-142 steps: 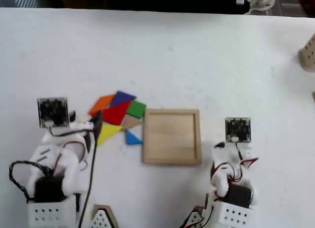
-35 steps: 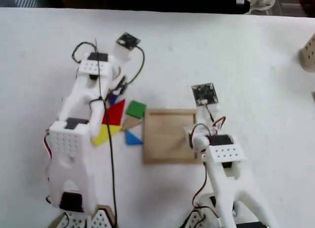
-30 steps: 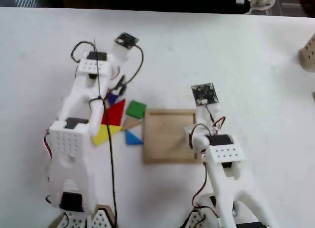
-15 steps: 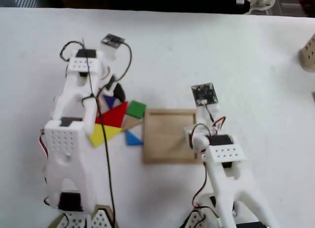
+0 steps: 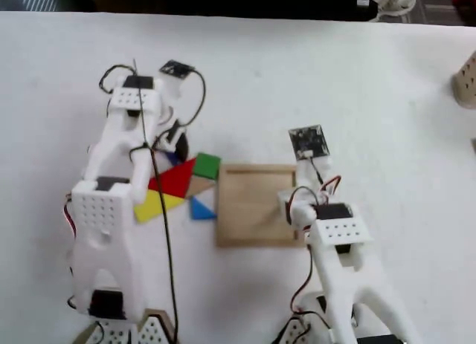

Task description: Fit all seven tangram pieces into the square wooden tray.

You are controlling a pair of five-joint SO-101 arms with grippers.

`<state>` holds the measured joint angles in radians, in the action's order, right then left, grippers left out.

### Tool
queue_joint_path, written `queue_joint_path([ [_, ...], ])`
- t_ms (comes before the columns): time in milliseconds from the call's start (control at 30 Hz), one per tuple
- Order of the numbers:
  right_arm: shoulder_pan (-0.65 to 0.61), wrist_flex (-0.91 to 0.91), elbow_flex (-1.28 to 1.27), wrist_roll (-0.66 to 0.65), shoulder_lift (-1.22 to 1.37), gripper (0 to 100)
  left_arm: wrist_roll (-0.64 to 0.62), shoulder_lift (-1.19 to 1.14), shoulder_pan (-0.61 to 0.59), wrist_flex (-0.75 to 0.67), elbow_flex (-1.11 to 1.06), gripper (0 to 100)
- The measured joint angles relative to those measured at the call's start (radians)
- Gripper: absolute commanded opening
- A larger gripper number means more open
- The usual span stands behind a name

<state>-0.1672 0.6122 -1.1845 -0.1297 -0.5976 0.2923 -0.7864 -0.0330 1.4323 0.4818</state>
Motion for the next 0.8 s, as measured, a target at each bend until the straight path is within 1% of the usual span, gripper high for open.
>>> queue_joint_path([
  [133, 0.0, 0.0, 0.0, 0.0, 0.0, 11.7, -0.014, 0.0, 0.003, -0.034, 0.0, 25],
  [267, 0.0, 0.0, 0.0, 0.0, 0.0, 11.7, -0.087, 0.0, 0.003, -0.071, 0.0, 26],
  [333, 0.0, 0.0, 0.0, 0.0, 0.0, 11.7, -0.104, 0.0, 0.003, -0.084, 0.0, 26],
  [533, 0.0, 0.0, 0.0, 0.0, 0.0, 11.7, -0.11, 0.0, 0.003, -0.127, 0.0, 26],
  [800, 0.0, 0.0, 0.0, 0.0, 0.0, 11.8, -0.092, 0.0, 0.003, -0.126, 0.0, 25],
])
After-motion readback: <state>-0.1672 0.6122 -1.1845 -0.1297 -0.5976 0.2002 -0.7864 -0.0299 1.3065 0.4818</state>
